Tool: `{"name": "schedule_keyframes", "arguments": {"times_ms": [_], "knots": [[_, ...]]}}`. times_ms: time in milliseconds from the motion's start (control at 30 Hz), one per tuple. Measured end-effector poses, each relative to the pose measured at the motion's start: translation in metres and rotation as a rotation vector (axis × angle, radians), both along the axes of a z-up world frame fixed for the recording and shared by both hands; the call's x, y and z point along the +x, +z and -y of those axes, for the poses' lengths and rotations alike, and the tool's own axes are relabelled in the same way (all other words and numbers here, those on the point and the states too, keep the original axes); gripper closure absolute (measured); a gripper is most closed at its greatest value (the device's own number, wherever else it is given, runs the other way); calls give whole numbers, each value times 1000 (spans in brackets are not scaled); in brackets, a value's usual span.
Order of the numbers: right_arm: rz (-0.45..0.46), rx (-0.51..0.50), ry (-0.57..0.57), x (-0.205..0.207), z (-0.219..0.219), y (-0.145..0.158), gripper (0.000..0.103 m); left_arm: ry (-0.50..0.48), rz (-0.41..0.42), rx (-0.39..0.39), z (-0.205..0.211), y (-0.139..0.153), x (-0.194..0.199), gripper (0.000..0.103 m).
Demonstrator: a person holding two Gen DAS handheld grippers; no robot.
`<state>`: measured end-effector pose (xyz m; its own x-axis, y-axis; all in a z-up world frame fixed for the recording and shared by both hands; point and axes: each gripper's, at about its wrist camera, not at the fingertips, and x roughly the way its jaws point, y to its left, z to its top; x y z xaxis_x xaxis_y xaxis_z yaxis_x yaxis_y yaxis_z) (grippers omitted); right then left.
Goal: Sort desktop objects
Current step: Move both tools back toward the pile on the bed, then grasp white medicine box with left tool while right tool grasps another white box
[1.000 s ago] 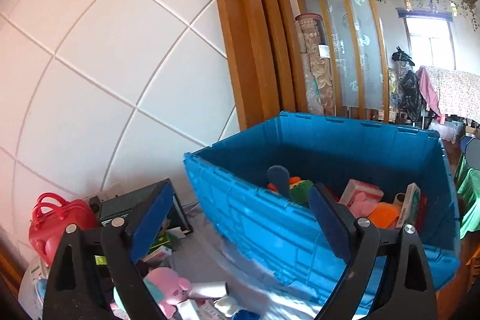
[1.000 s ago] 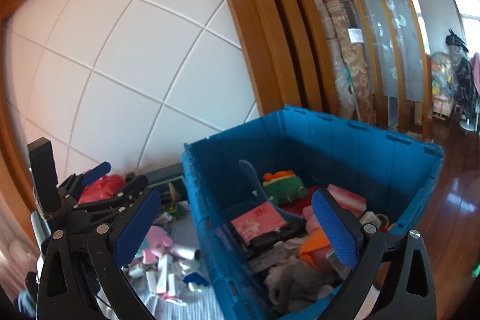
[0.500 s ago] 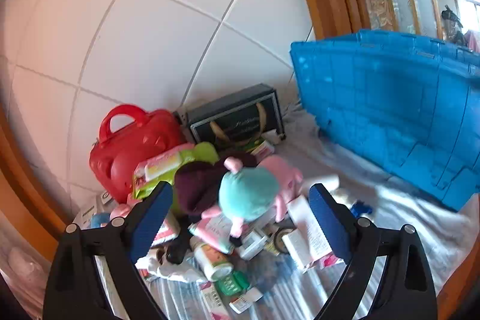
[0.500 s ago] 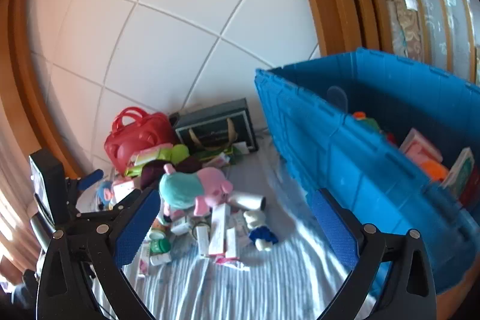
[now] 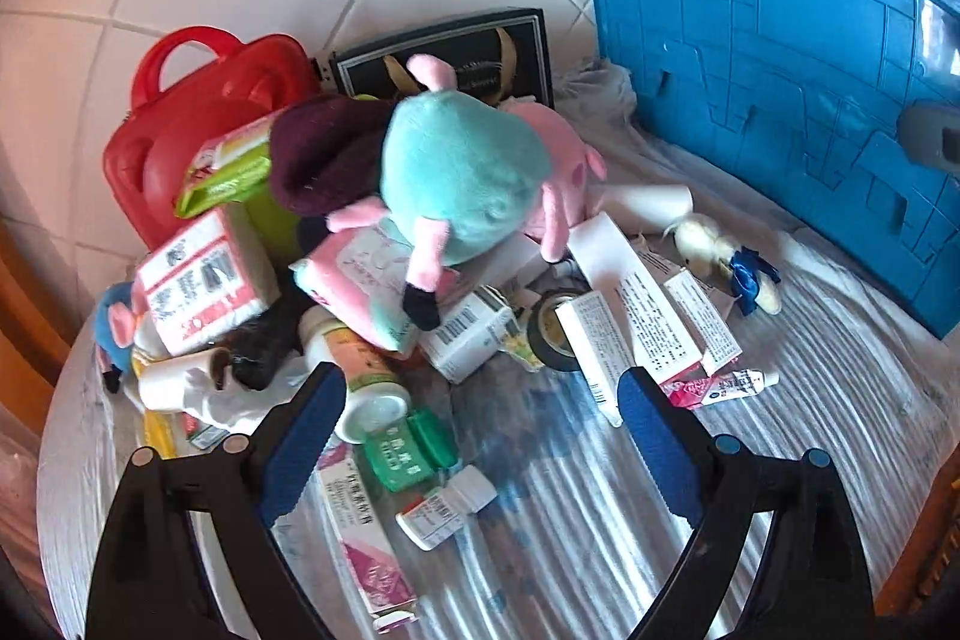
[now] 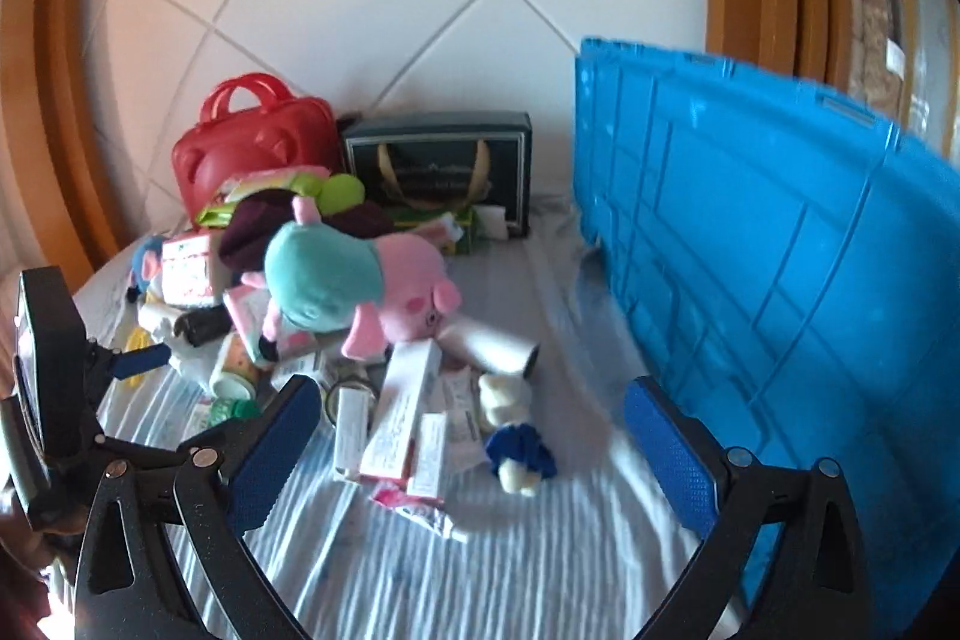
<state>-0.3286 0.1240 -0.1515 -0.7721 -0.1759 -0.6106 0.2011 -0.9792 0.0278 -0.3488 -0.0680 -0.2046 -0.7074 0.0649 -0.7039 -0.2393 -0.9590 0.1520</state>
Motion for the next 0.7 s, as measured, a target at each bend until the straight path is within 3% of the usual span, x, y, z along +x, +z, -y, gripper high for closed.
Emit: {"name": "schedule_keyframes", "arguments": {"times_ms": [100,233,367,433,567,700], "knots": [[107,34,48,-19,4,-34,2,-45,48,20,-16,-17,-19,10],[217,-17,78,-41,3,-65,19,-101,88,18,-36,-35,-44,16],[286,-74,86,-62,-1,-82,21,-88,180,52,-36,-59,-73,30],[323,-97,99,-71,-1,-90,21,-84,227,102,-32,-70,-81,30],[395,-125,119,-84,4,-109,25,-88,223,118,-31,-73,-78,30],[461,-115,150,-88,15,-124,41,-84,232,133,-18,-71,-69,30]]}}
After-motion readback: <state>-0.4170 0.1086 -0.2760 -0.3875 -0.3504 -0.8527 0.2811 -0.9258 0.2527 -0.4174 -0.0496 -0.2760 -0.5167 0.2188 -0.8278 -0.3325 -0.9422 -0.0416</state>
